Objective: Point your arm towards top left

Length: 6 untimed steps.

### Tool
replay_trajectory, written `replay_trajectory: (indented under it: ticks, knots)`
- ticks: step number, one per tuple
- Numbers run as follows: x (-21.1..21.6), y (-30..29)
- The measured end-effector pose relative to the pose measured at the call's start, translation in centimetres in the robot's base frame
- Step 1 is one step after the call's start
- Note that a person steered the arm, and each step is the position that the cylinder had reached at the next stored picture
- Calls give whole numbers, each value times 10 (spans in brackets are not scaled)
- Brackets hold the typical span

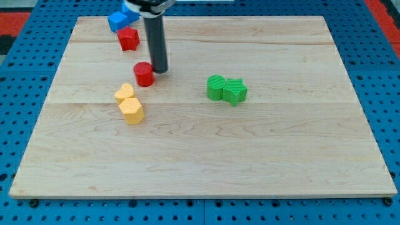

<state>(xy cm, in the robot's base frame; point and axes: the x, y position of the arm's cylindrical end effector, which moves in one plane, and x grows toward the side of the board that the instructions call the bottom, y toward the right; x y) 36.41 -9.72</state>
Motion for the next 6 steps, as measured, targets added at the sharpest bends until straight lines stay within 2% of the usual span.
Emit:
replay_trajectory:
  ticks: [2,3,5,6]
  knots:
    - [43,-15]
    - [17,-6]
    - [-26,-95]
    - [-67,-145]
